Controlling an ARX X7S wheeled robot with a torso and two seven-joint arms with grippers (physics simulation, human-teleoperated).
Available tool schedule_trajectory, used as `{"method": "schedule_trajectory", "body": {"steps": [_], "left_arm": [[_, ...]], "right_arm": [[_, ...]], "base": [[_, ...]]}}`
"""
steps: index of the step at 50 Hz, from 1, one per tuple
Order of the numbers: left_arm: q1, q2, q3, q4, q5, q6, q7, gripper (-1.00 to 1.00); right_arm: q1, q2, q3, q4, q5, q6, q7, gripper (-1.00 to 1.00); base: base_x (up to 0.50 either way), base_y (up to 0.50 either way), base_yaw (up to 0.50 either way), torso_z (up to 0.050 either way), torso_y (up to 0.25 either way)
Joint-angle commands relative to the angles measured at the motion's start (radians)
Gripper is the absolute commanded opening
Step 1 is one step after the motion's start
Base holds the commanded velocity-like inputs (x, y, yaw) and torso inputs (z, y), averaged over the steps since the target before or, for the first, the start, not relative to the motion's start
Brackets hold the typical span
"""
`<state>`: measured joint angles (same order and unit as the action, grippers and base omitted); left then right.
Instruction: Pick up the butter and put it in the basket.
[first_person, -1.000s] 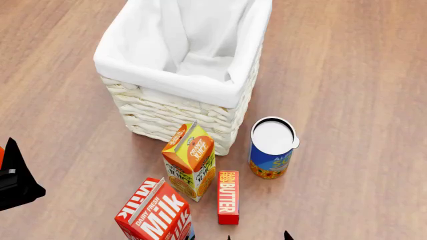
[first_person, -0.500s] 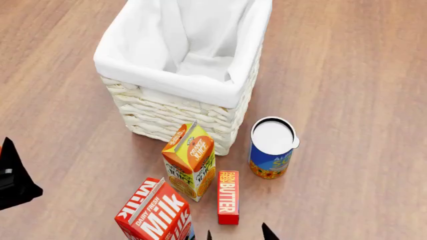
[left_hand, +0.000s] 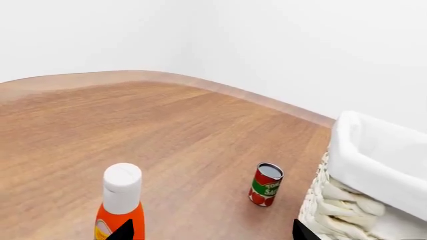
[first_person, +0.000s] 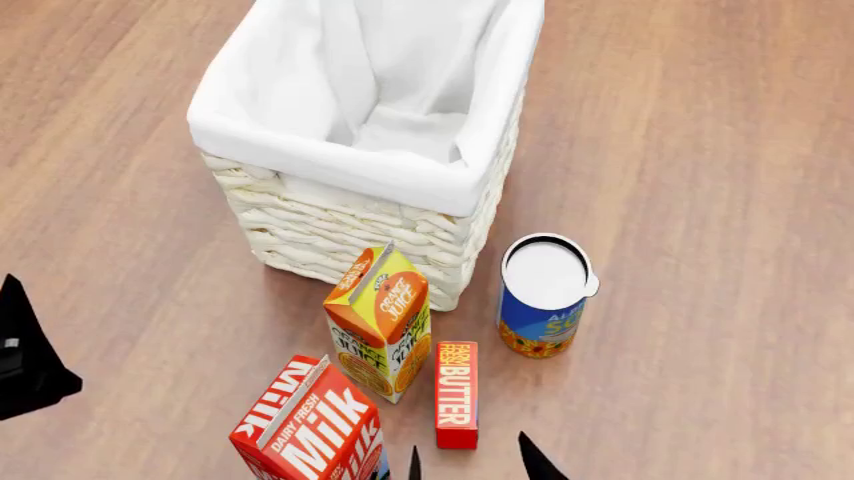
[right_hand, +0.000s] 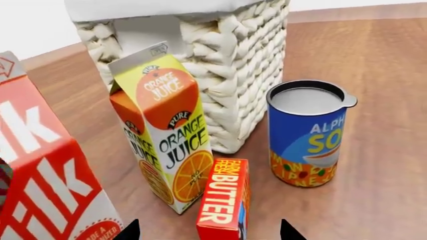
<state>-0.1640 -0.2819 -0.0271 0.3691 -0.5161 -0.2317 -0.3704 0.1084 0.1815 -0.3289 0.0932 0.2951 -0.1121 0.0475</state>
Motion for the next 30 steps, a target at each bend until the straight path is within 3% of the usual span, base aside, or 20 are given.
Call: {"method": "schedule_trajectory", "body": {"steps": [1,30], "left_arm": [[0.008,-0.003,0.003,0.013,-0.008,0.0,-0.004,1.0],[0.032,-0.014,0.005,0.061,-0.031,-0.008,-0.023,1.0]], "right_arm": [[0.027,-0.001,-0.003,0.022,-0.008,0.02,0.022,1.0],[0.105,0.001,-0.03,0.085,-0.041,0.083,0.06,1.0]], "base": [[0.0,0.0,0.0,0.0,0.0],[0.0,0.0,0.0,0.0,0.0]]}}
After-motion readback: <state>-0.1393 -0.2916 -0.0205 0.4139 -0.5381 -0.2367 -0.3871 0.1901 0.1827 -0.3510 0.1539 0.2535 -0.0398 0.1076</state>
